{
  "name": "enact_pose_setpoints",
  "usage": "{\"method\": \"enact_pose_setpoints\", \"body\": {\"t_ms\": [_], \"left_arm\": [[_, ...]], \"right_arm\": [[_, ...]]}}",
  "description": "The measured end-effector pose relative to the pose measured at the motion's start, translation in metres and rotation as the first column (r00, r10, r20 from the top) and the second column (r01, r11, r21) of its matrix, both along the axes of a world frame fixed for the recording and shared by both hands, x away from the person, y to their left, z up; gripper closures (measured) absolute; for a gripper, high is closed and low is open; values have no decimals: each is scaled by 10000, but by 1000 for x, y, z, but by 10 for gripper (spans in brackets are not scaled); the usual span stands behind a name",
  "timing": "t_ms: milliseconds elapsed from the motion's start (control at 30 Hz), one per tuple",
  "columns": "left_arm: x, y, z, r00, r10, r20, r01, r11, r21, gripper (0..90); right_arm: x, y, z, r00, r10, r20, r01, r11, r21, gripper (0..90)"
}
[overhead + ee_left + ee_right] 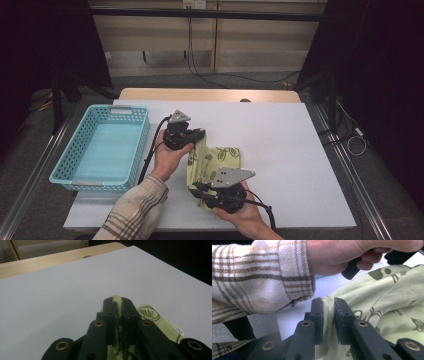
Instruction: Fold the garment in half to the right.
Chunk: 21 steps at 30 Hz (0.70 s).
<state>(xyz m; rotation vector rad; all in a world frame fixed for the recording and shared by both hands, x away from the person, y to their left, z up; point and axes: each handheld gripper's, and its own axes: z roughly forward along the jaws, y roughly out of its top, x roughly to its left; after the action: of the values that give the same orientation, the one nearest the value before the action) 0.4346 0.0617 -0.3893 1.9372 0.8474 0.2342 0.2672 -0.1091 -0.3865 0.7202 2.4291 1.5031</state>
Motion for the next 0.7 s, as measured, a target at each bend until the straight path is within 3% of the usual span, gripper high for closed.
{"method": "enact_pose_setpoints", "body": {"t_ms": [300,433,467,500,533,700], "left_arm": [[7,-9,-15,9995,-32,-322,40,9997,251,840],[8,-14,-22,9990,49,-446,-44,9999,116,840],[10,-12,-22,9990,-258,-375,276,9983,506,840],[8,-16,-23,9988,19,-486,-12,9999,160,840],[9,-15,-23,9990,-180,-406,198,9989,435,840],[8,-19,-24,9991,23,-434,-22,10000,24,839]], "right_arm": [[2,-14,-12,9992,-320,-230,315,9992,-230,790],[3,-16,-15,9987,-411,-289,403,9988,-286,790],[3,-16,-15,9987,-411,-289,403,9988,-286,790],[3,-16,-16,9985,-436,-321,427,9987,-289,790],[3,-16,-16,9985,-436,-321,427,9987,-289,790],[2,-21,-13,9981,-467,-409,462,9988,-141,790]]}}
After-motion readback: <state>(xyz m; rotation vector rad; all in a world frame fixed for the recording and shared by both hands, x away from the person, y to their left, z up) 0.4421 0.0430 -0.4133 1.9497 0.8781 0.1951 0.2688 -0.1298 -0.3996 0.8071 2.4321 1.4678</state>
